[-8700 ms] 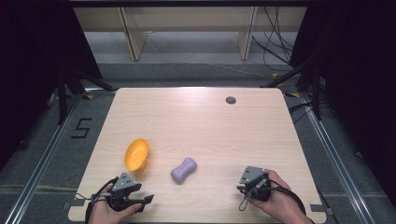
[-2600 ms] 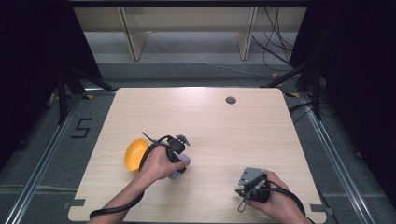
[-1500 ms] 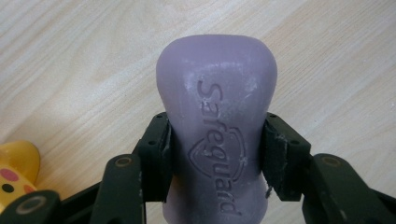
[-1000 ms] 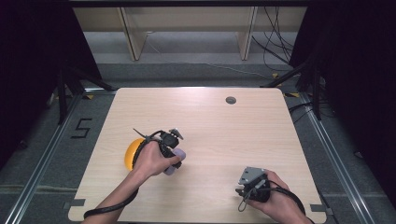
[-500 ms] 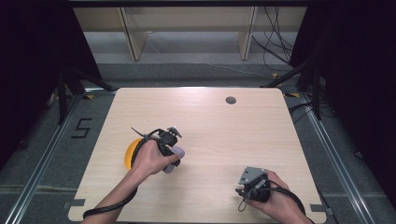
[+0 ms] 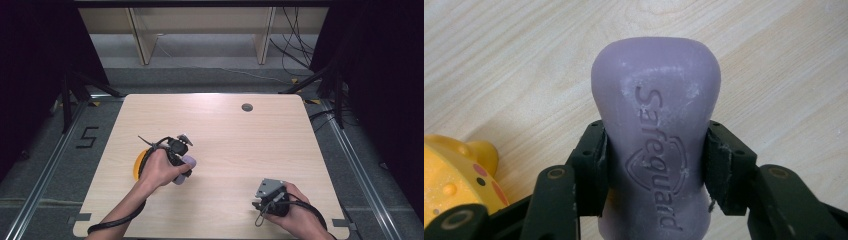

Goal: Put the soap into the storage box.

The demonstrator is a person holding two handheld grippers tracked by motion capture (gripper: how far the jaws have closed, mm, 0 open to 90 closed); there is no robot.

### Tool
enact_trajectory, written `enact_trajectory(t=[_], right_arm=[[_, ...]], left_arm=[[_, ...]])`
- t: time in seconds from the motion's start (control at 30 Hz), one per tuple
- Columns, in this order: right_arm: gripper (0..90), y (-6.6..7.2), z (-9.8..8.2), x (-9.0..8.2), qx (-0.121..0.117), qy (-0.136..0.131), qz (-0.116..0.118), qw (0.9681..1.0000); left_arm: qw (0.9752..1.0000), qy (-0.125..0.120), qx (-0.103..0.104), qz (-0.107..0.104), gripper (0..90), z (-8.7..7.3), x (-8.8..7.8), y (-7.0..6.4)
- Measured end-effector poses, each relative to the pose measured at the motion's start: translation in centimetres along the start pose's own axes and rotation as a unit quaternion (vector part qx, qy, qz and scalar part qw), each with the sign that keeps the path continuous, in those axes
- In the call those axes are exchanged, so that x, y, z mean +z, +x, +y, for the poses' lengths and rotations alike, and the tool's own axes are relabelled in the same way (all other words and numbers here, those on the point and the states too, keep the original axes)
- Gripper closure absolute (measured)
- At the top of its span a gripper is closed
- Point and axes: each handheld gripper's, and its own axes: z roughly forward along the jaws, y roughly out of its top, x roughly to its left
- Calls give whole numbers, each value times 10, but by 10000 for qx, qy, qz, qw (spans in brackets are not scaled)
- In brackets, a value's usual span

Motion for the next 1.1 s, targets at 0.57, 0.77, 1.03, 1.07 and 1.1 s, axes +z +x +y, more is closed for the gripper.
enact_trajectory(t=[0.57, 0.77, 1.03, 1.07, 1.1], right_arm=[[478, 0, 0, 0, 12, -2, 1, 10000], [478, 0, 0, 0, 12, 2, 2, 10000], [477, 0, 0, 1, -28, 7, -25, 10000], [477, 0, 0, 1, -28, 7, -25, 10000], [477, 0, 0, 1, -22, -41, -105, 9999]], left_arm=[[9997, -166, -140, 58, 493, 0, -8, 8], [9997, -181, -153, 65, 492, 0, -9, 10], [9996, -226, -128, 99, 493, -1, -13, 14], [9996, -226, -128, 99, 493, -1, -13, 14], [9994, -258, 84, 192, 492, 0, -13, 18]])
